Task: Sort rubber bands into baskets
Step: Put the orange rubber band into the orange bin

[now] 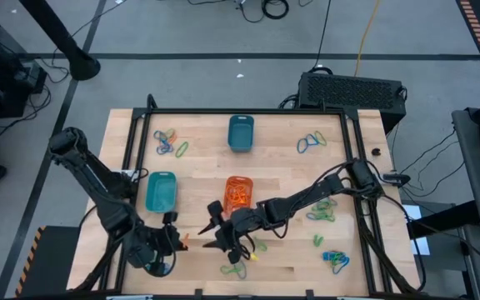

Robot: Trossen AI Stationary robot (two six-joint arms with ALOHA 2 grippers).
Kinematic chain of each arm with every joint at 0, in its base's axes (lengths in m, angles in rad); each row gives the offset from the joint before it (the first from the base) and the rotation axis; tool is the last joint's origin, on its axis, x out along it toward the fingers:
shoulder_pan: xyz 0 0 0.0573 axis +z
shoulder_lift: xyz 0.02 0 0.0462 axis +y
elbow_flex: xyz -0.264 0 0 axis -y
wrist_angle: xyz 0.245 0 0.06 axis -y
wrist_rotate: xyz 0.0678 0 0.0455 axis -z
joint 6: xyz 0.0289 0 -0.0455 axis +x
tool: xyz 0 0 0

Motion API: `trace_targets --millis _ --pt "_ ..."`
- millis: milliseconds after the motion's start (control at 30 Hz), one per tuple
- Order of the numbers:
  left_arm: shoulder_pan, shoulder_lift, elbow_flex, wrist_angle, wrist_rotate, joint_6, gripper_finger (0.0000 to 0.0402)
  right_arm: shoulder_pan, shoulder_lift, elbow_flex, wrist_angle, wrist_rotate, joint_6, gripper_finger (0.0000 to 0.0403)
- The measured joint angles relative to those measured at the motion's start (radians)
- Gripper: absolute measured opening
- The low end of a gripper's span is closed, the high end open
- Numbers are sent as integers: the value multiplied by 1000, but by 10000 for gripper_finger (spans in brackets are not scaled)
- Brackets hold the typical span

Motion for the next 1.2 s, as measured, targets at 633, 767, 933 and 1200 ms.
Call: trace_targets --millis 633,767,933,1200 --pt "137 0 0 132 143 207 0 -7 0 0 28 -2 17 236" --pt "150 0 0 132 155 213 0 -11 0 1 20 -2 17 207" --pt "154 0 0 132 155 213 0 -16 0 1 8 -1 13 142" --pt "153 0 0 131 131 237 19 -20 2 1 -11 7 -33 9"
